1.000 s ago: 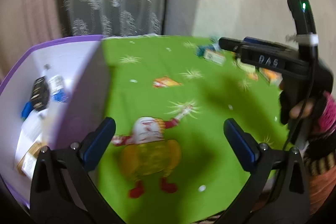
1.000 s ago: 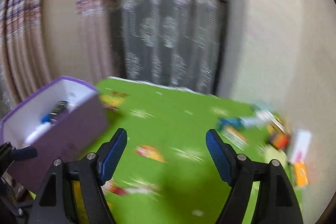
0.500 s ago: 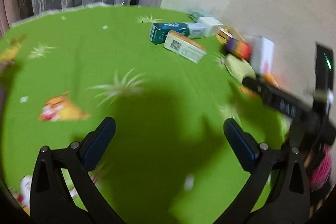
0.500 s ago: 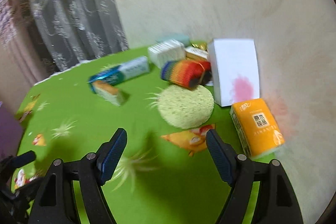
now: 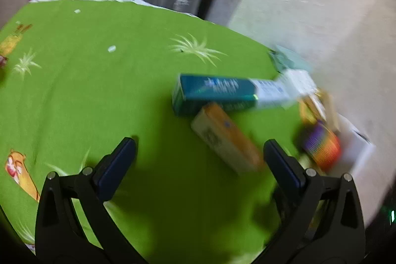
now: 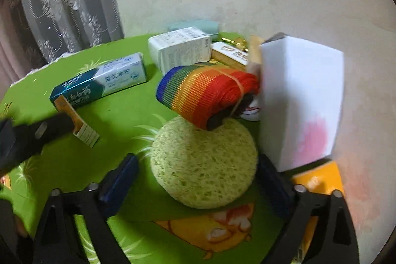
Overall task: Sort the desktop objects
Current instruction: 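Grasp a yellow medicine box with the left gripper while the right grasps the green round sponge, then carry the yellow box and green sponge into the purple box and release both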
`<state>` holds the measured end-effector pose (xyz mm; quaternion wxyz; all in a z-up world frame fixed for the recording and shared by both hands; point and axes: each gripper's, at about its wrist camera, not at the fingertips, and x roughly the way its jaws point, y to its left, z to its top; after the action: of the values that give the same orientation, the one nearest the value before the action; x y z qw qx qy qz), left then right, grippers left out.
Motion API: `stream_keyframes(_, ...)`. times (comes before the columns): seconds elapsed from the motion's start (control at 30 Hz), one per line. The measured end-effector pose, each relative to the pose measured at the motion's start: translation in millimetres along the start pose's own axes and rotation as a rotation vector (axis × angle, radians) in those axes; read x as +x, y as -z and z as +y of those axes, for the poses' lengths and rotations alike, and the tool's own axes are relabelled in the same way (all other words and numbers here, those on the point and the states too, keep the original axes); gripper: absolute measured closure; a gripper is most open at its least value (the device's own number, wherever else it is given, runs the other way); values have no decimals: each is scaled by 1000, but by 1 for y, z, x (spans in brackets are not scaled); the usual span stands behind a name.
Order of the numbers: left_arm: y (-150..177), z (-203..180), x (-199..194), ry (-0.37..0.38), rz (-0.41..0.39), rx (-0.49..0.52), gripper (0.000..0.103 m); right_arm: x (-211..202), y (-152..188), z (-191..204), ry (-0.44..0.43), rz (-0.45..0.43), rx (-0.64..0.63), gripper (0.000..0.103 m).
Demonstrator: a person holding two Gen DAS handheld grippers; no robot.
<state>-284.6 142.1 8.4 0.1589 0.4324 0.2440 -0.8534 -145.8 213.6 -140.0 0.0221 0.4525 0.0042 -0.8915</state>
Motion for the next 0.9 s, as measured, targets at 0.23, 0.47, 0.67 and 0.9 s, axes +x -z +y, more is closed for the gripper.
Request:
stream_keyframes(0.23,12,-15,0,-81,-25,233,47,-7,4,-5,-4,-27,16,22)
stream_keyframes(0.47,38,63,-40,176,14,272,85,-24,25,5,-53,-34,-6,22)
stream_keyframes(0.67,66,117,-77,242,13,292,85,-47,52,23,-71,-38,-20,22)
stream_keyframes(0.9,91,151,-113,212,-34,351,85,-77,86,47,-93,-43,-31,22)
